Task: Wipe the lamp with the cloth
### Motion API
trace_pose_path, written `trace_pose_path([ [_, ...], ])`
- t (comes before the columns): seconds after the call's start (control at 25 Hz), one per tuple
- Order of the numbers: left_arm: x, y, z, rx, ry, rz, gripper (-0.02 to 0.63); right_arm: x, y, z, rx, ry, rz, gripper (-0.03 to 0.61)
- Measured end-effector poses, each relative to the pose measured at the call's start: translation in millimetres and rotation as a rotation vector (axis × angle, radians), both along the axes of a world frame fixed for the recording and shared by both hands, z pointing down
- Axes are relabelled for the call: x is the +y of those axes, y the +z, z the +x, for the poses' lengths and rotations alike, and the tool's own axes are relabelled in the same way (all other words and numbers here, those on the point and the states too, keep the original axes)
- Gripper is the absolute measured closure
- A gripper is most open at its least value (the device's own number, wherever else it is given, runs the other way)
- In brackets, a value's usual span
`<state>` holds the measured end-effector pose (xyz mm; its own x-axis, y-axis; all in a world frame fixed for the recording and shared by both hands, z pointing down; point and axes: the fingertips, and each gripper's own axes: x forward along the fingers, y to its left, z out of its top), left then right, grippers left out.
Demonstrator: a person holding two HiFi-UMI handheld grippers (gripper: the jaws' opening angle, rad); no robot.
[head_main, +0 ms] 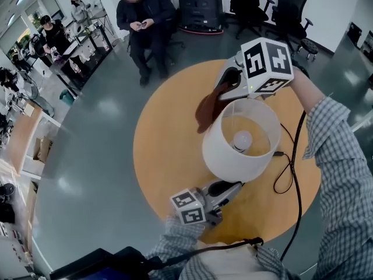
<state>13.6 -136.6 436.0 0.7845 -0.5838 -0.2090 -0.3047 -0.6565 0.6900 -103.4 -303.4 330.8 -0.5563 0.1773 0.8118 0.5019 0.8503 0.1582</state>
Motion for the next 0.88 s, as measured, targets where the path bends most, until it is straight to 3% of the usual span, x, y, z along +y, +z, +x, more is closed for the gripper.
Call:
trace_pose_path([
  [0.16, -3.6, -1.1, -0.1, 0.009, -0.002, 0.000, 0.540, 10.2, -3.5, -3.4, 0.103, -0.123, 0.095, 0.535],
  [0.36, -2.8, -1.9, -0.1, 0.000, 0.008, 0.003, 0.540, 52.9, -17.9, -11.3, 0.122, -0.272, 0.190, 0.535],
  [0.6, 3.3, 4.5, -4.5, 0.016, 0.003, -0.001, 0.540, 100.3, -20.2, -13.2, 0.189, -0.474, 0.381, 0.535],
  [0.72, 6.8, 10.8, -6.3, 0.020, 0.003, -0.003, 0.540, 121.8, -20.3, -9.4, 0.161, -0.497, 0.412, 0.535],
  [0.88, 0.2, 3.8, -9.8, 0.023, 0.000, -0.008, 0.540, 140.2, -46.9, -9.8, 0.051, -0.492, 0.426, 0.535],
])
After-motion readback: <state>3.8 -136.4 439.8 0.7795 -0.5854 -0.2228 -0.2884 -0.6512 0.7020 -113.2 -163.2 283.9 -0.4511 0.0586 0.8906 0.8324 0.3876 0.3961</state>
